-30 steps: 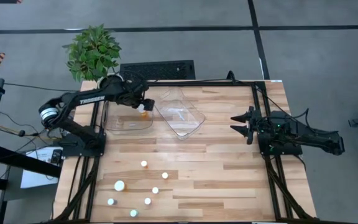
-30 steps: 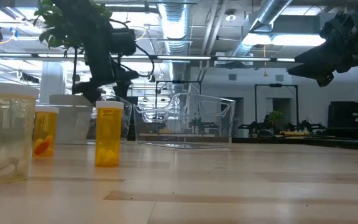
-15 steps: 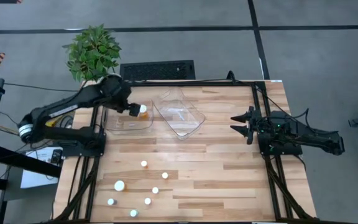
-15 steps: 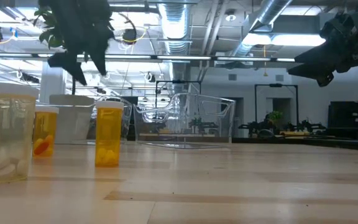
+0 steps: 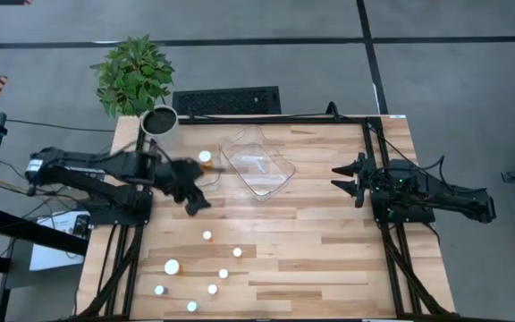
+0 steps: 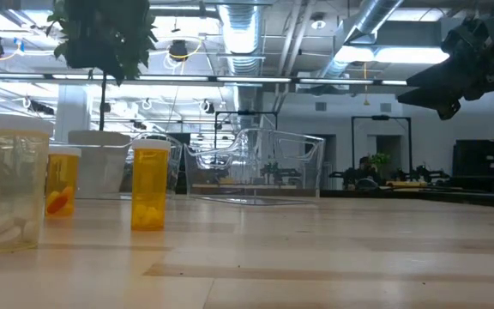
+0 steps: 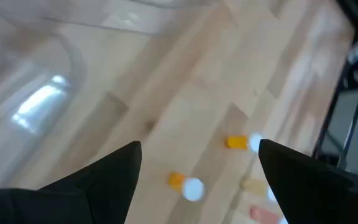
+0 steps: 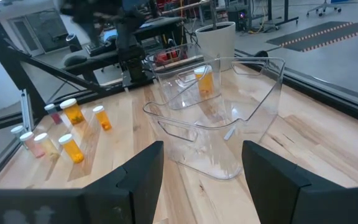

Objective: Pick and place medicine bottles into bin by pill shape (circle, oval)
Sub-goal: Put the top small orange capsule bottle into the left transparent bin

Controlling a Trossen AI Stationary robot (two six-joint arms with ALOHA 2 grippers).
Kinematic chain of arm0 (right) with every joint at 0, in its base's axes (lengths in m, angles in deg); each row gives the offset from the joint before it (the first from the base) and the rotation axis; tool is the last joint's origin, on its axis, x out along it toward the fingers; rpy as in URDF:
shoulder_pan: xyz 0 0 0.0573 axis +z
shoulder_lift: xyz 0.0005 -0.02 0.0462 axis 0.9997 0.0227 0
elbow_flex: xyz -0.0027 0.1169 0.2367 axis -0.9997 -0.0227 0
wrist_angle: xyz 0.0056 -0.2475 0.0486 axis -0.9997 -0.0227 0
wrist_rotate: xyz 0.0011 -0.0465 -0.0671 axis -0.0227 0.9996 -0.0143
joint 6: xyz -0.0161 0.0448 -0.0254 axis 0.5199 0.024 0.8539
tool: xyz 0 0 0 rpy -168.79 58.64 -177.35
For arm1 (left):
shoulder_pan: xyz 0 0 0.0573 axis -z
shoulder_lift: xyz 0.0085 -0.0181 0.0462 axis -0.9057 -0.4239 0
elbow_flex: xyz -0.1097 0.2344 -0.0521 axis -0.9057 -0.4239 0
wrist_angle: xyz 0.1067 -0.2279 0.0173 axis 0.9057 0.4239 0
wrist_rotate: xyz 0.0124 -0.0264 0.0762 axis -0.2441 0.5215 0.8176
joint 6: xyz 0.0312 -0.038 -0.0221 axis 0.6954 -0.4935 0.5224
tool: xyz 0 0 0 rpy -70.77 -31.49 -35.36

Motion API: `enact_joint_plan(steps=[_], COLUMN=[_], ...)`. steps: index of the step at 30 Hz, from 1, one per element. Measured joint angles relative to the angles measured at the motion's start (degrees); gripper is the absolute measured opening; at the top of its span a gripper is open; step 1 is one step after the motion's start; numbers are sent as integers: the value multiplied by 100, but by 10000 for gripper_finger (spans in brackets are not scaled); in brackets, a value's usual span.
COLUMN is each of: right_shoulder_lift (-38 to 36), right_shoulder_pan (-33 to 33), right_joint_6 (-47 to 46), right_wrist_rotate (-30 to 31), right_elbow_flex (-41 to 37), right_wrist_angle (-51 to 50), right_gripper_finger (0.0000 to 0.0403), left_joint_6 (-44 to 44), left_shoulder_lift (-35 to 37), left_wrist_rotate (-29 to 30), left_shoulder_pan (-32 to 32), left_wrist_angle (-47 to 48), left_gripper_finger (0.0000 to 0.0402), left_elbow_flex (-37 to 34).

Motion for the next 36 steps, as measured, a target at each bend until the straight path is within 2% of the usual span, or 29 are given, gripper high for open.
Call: enact_joint_plan(steps=[7,14,21,27,36], right_shoulder_lift=[0,-2,0,-2,-2], right_shoulder_pan=[2,0,0,1,2], right_joint_6=[0,0,-5,-5,-5], right_wrist_rotate=[0,0,0,0,0], right_elbow_flex=[0,0,0,0,0], right_wrist_angle=[0,-4,-5,-15,-15], right_gripper_finger=[225,225,225,225,225], left_joint_6=[-338,-466,-72,93,299], left_shoulder_lift=[-973,-1973,-2529,-2562,-2578], left_wrist_rotate=[652,807,991,1203,1166], left_shoulder_pan=[1382,2045,2269,2256,2228], left_wrist_angle=[-176,-197,-151,-154,-134], left_gripper_finger=[318,318,318,318,318], left_elbow_flex=[0,0,0,0,0])
